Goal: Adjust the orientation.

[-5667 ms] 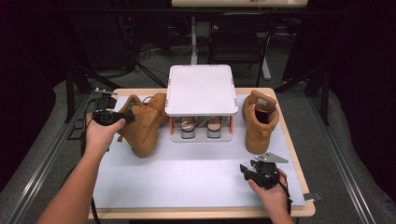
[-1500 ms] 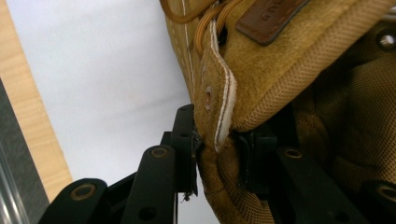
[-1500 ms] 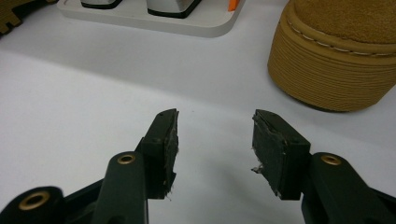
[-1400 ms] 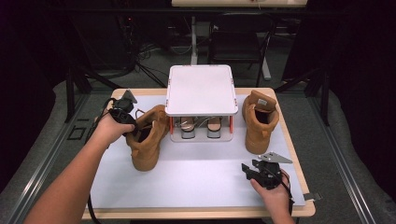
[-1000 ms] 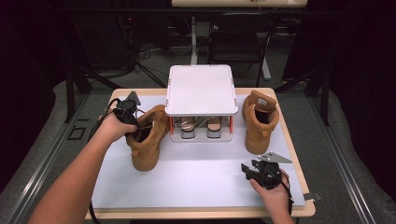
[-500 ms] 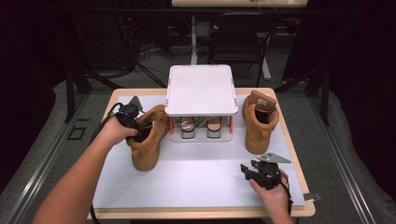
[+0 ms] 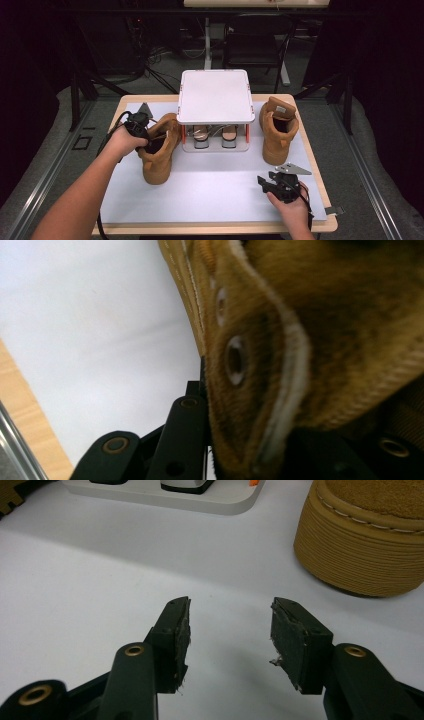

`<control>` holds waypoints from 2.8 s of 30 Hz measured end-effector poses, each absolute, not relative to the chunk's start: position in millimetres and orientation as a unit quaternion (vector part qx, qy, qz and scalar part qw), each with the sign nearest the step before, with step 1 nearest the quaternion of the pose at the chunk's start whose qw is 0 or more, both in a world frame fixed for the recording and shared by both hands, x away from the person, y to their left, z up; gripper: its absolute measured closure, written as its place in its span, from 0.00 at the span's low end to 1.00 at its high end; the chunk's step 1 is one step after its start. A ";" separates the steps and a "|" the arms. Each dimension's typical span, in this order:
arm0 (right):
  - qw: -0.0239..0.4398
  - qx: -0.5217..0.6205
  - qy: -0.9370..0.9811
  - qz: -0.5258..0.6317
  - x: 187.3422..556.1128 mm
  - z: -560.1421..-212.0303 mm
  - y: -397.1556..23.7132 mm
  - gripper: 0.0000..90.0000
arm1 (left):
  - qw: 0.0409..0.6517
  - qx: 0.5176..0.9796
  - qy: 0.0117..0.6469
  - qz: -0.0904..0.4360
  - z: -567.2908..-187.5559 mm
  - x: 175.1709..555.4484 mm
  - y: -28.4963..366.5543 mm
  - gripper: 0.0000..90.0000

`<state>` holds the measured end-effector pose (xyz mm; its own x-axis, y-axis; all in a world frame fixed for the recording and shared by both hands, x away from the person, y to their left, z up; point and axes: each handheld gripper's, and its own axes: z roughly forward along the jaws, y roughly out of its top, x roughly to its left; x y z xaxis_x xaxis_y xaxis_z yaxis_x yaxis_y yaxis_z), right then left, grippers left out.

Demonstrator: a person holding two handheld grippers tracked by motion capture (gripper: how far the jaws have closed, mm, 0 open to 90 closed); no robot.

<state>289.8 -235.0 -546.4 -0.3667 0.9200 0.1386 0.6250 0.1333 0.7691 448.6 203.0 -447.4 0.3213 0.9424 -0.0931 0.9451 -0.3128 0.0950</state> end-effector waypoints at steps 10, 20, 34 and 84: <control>0.188 0.530 0.726 0.395 289.4 -545.4 -235.3 0.55 | 0.064 0.810 0.582 -0.018 -446.4 428.8 200.1 0.91; 0.191 0.526 0.735 0.384 288.9 -541.9 -233.0 0.57 | 0.074 0.814 0.575 -0.022 -450.0 422.3 202.0 0.90; 0.171 0.521 0.770 0.325 305.4 -506.3 -235.2 0.58 | 0.073 0.823 0.564 -0.014 -454.7 422.2 200.8 0.89; 0.083 0.543 0.819 0.167 409.7 -369.9 -259.4 0.61 | 0.043 0.836 0.547 0.003 -457.4 425.5 192.3 0.88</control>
<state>409.7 -259.4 -369.9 -0.3960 0.9172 0.0449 0.8616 0.3542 0.3637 425.5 192.3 -457.4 0.4017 0.9148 -0.0422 0.9143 -0.3981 0.0741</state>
